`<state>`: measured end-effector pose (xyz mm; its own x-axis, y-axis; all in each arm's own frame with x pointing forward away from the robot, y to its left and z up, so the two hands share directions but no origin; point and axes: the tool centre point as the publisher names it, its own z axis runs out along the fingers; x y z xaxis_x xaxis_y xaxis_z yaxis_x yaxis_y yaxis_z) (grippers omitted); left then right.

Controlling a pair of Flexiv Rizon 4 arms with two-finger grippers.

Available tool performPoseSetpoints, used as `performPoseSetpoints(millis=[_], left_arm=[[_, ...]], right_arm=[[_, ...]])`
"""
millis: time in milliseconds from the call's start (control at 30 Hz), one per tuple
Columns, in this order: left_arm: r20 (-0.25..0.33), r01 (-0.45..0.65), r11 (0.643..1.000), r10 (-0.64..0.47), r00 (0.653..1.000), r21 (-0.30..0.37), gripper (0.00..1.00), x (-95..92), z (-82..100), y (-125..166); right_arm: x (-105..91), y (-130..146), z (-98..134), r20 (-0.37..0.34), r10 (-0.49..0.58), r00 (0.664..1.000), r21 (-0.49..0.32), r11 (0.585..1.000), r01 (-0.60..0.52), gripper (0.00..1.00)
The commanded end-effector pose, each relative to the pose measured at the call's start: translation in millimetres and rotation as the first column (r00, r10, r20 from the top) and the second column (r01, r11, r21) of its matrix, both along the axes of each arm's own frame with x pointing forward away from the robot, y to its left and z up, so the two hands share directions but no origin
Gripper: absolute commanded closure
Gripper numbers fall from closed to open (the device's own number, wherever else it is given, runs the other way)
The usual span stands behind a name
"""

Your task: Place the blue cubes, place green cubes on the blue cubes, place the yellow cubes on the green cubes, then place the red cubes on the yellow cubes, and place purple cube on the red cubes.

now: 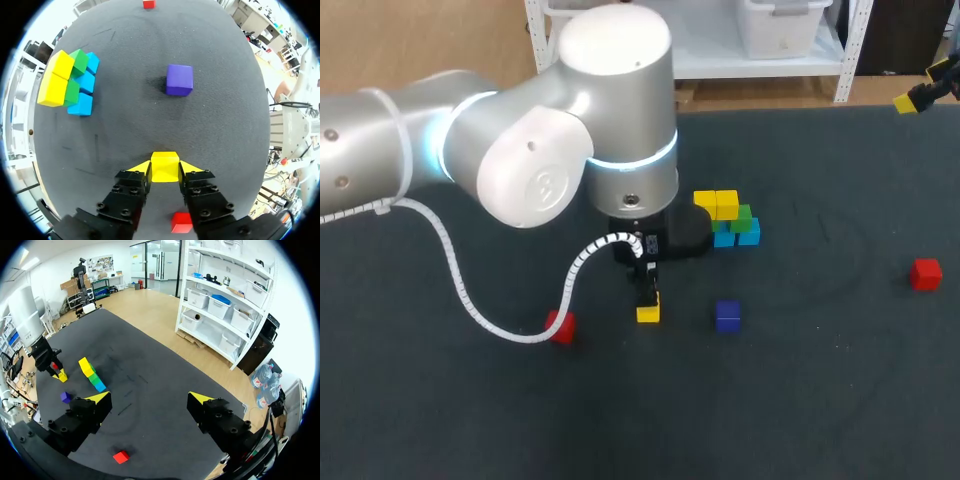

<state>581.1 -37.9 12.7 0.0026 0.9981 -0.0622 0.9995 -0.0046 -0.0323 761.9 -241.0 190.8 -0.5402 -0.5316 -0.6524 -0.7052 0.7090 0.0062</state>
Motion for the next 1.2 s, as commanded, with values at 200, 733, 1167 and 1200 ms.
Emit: performPoseSetpoints(millis=[200,733,1167,1200], left_arm=[[0.090,0.066,0.998,-0.065,0.994,-0.016,1.00,16.5,37.0,-13.1],[0.191,0.363,0.927,-0.341,0.920,-0.094,1.00,59.7,75.4,-91.2],[0.240,0.588,0.803,-0.593,0.769,0.101,1.00,76.8,102.8,-142.5],[0.248,0.597,0.797,-0.600,0.761,0.096,1.00,78.2,105.9,-146.1]], right_arm=[[0.2,-0.3,-0.4,0.001,0.002,1.000,0.002,1.000,-0.002,0.00],[0.2,-0.3,-0.4,0.001,0.002,1.000,0.002,1.000,-0.002,0.00],[0.2,-0.3,-0.4,0.001,0.002,1.000,0.002,1.000,-0.002,0.00],[0.2,-0.3,-0.4,0.001,0.002,1.000,0.002,1.000,-0.002,0.00]])
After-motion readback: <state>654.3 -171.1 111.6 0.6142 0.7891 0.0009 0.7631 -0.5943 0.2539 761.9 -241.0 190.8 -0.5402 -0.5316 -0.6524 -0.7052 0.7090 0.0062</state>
